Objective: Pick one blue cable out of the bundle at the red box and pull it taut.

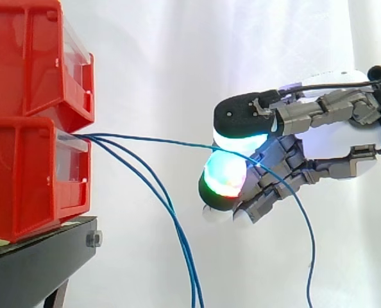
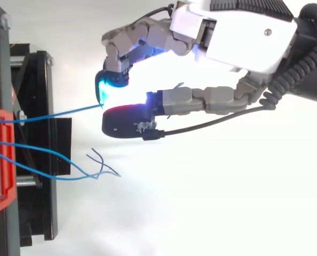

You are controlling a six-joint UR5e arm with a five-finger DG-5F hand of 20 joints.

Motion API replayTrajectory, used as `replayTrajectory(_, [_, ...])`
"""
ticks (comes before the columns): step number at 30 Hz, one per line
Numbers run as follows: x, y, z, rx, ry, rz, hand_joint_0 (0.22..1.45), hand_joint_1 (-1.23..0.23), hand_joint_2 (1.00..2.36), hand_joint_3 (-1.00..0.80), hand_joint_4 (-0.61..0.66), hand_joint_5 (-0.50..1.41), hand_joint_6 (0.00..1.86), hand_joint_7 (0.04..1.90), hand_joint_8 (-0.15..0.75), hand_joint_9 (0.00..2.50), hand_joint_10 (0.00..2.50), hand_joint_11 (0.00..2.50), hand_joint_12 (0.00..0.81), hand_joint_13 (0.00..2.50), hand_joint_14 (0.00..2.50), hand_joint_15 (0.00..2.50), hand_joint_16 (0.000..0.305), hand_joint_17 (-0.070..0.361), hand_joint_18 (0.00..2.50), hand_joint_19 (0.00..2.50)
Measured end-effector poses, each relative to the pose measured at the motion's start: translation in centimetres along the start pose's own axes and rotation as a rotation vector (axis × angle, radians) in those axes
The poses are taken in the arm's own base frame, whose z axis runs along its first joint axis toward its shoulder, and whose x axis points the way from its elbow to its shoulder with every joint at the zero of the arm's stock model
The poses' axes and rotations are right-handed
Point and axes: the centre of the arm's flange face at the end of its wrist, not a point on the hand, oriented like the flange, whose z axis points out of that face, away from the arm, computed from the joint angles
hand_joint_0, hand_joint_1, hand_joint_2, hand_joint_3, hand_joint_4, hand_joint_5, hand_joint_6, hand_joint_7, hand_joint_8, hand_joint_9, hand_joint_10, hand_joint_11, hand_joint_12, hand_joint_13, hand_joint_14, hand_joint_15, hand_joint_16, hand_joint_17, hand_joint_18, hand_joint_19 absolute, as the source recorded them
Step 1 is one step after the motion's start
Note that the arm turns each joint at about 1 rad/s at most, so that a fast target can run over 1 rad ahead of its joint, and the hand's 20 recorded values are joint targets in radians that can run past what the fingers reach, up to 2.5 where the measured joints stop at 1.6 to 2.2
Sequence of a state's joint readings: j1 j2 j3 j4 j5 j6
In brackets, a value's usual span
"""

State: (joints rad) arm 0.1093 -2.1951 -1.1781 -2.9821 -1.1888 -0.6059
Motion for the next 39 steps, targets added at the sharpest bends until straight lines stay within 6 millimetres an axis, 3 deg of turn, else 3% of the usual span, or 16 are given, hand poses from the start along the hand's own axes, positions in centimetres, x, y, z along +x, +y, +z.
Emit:
replayTrajectory(14, [0.1, 0.0, 0.0, 0.001, -0.001, 0.01, 0.57, -0.57, 1.01, -0.32, 0.23, -0.18, 0.88, 0.86, 0.38, 0.7, 0.01, 0.53, 0.389, 0.4, 0.01, 0.23, 0.056, 0.126, 0.44, 0.33])
replayTrajectory(22, [0.9, 0.2, -0.5, 0.03, 0.017, 0.149, 0.54, -0.55, 1.01, -0.41, 0.23, -0.17, 0.87, 0.88, 0.39, 0.71, 0.01, 0.53, 0.398, 0.4, 0.01, 0.23, 0.057, 0.129, 0.45, 0.33])
replayTrajectory(29, [1.6, 0.3, -1.0, 0.056, 0.042, 0.223, 0.56, -0.58, 1.01, -0.36, 0.22, -0.17, 0.87, 0.89, 0.387, 0.7, 0.01, 0.53, 0.394, 0.4, 0.01, 0.23, 0.056, 0.127, 0.44, 0.33])
replayTrajectory(39, [1.8, 0.4, -1.1, 0.058, 0.046, 0.227, 0.6, -0.67, 1.02, -0.13, 0.21, -0.17, 0.93, 0.93, 0.4, 0.71, 0.01, 0.54, 0.407, 0.42, 0.01, 0.22, 0.059, 0.133, 0.49, 0.29])
